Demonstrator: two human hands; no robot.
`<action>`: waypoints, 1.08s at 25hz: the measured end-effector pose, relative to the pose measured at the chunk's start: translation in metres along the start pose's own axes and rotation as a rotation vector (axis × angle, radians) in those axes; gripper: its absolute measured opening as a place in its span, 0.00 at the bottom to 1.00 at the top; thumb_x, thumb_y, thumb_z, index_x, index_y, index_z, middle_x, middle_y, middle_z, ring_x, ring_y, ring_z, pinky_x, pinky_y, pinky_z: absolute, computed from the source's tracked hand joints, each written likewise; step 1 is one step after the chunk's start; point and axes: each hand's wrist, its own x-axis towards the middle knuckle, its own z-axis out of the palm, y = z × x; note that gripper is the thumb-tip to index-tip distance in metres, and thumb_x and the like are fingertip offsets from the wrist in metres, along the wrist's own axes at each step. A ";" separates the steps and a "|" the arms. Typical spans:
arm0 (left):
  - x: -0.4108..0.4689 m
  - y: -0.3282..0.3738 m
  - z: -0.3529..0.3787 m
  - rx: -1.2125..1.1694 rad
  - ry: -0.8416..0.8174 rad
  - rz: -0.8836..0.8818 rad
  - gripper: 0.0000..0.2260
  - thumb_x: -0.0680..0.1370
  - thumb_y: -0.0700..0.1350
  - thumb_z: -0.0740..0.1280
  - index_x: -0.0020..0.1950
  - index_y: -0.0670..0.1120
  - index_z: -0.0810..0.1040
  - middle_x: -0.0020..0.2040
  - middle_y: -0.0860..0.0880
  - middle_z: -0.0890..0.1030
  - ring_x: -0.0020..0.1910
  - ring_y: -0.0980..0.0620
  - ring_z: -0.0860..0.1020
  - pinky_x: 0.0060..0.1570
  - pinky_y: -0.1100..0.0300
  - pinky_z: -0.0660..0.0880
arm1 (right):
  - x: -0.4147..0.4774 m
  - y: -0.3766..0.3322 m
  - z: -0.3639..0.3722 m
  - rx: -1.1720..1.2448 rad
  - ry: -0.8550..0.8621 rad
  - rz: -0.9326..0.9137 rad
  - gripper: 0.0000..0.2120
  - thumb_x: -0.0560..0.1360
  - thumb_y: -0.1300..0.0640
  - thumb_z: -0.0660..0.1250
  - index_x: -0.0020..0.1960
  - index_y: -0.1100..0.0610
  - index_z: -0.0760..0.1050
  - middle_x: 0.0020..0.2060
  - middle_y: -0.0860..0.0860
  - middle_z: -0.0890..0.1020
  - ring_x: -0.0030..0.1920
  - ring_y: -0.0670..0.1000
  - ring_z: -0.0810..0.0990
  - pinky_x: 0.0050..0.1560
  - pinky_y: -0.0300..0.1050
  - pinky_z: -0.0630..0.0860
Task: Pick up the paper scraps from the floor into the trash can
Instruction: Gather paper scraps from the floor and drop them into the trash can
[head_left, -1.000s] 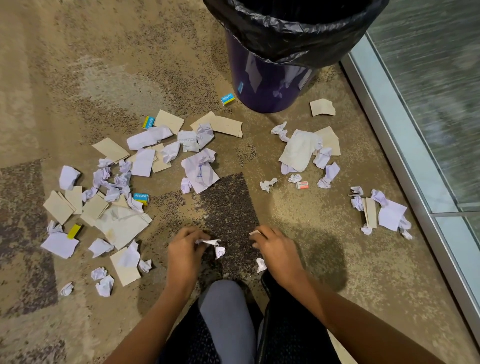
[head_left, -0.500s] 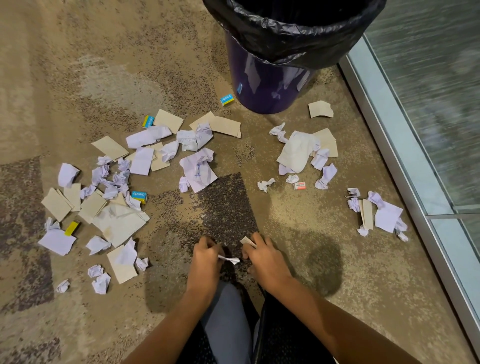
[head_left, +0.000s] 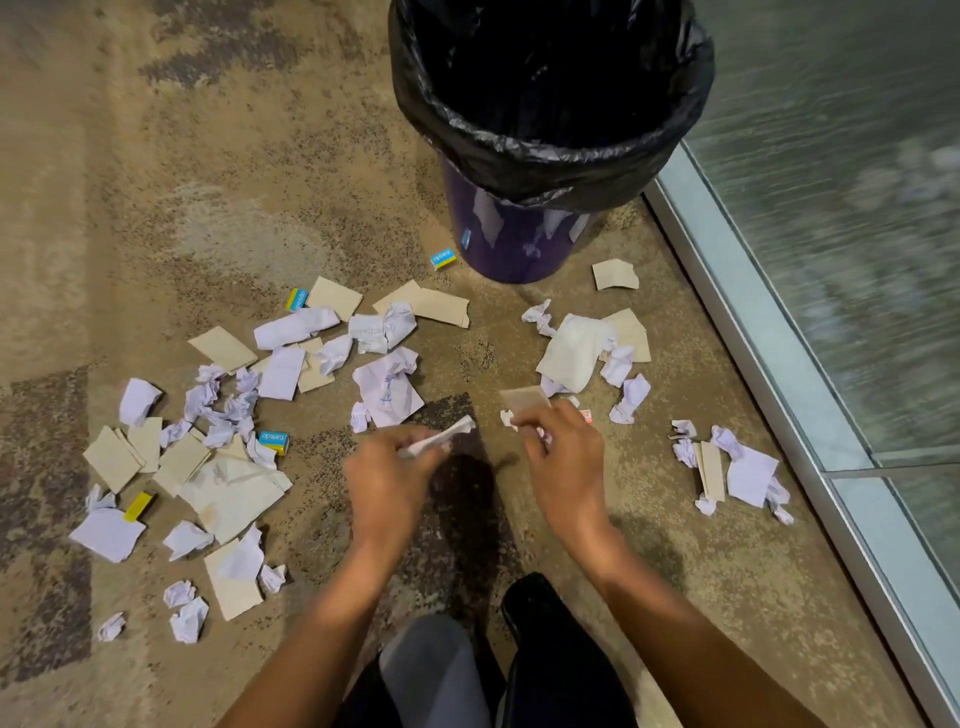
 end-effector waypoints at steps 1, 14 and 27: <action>0.010 0.027 -0.008 -0.053 0.025 0.038 0.04 0.71 0.45 0.74 0.43 0.53 0.83 0.32 0.60 0.79 0.25 0.60 0.73 0.24 0.70 0.66 | 0.018 -0.012 -0.013 0.055 0.101 -0.023 0.08 0.74 0.67 0.67 0.48 0.58 0.81 0.44 0.50 0.79 0.41 0.43 0.76 0.43 0.27 0.72; 0.138 0.254 -0.013 -0.160 0.220 0.365 0.08 0.70 0.45 0.74 0.48 0.46 0.84 0.42 0.48 0.83 0.36 0.58 0.75 0.36 0.69 0.70 | 0.239 -0.078 -0.104 -0.033 0.417 -0.198 0.10 0.75 0.68 0.65 0.52 0.60 0.82 0.51 0.56 0.80 0.51 0.52 0.79 0.48 0.28 0.64; 0.101 0.199 0.018 -0.393 0.341 0.635 0.03 0.73 0.39 0.70 0.45 0.46 0.83 0.45 0.54 0.81 0.43 0.62 0.78 0.43 0.71 0.74 | 0.179 -0.043 -0.104 0.143 0.636 -0.284 0.12 0.73 0.73 0.61 0.45 0.61 0.80 0.46 0.52 0.75 0.45 0.43 0.73 0.47 0.28 0.69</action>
